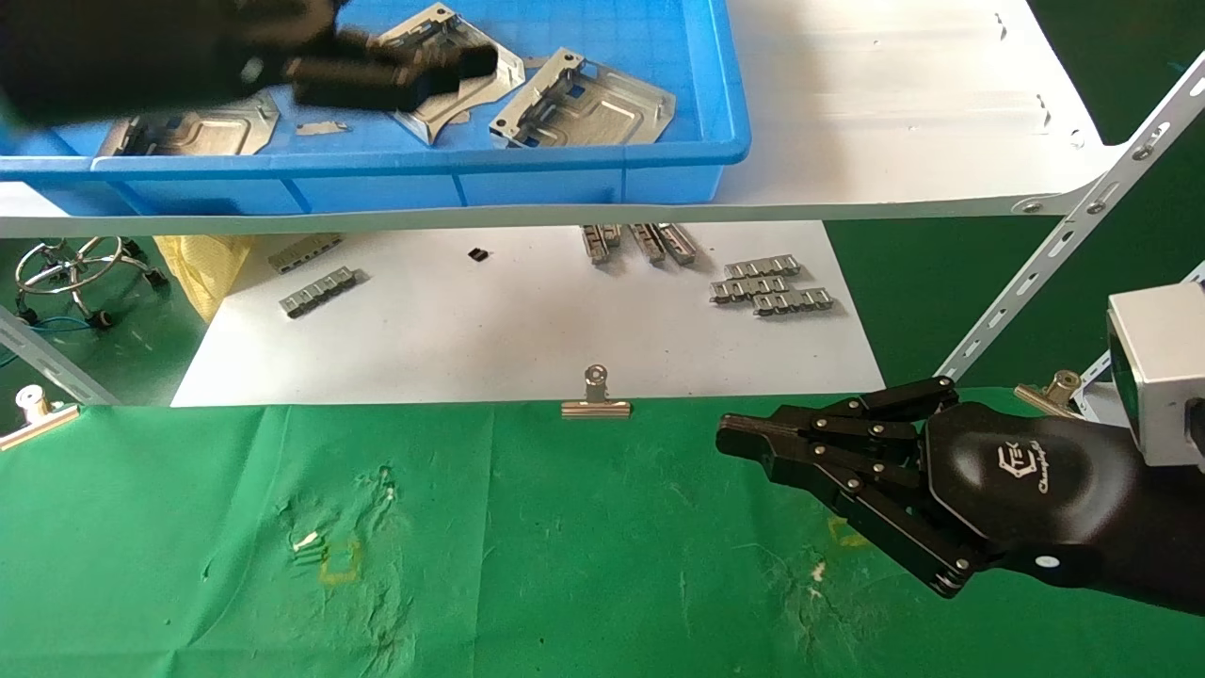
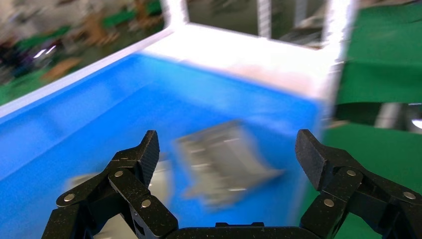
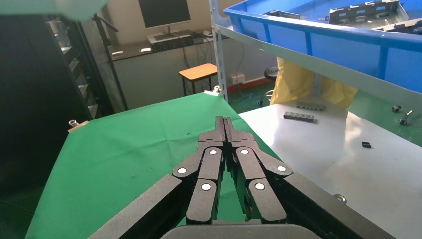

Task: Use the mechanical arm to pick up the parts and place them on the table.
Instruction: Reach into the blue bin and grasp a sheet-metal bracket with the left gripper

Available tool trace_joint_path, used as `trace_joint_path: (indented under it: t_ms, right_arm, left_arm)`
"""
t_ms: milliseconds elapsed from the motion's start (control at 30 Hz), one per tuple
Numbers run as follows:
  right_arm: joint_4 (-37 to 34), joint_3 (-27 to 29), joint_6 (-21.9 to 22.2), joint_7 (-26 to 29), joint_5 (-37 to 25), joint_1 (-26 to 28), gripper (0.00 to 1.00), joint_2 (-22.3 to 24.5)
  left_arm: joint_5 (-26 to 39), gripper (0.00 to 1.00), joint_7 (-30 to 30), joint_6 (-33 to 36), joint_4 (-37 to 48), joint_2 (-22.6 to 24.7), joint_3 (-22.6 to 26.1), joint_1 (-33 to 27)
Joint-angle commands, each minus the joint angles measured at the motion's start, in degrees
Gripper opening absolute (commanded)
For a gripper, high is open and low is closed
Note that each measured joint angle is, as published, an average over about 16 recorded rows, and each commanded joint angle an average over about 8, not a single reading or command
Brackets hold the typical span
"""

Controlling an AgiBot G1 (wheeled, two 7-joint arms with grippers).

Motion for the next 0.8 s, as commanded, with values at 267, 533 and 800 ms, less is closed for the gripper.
trace_joint_path:
  t_ms: [267,533,800]
  right_arm:
    - [0.00,0.00,0.00,0.00,0.00,0.00,0.00,0.00]
    - [0.00,0.00,0.00,0.00,0.00,0.00,0.00,0.00]
    - [0.00,0.00,0.00,0.00,0.00,0.00,0.07,0.00]
  left_arm:
    - [12.21,0.90,2.81,-11.46,23.32,10.26,5.81,-12.44]
    - [15.40,0.00,3.96,-12.30,31.78,13.54,7.91,-15.66]
    - [15.82,0.00,5.52,-11.38,35.32,14.16,8.23,-16.64]
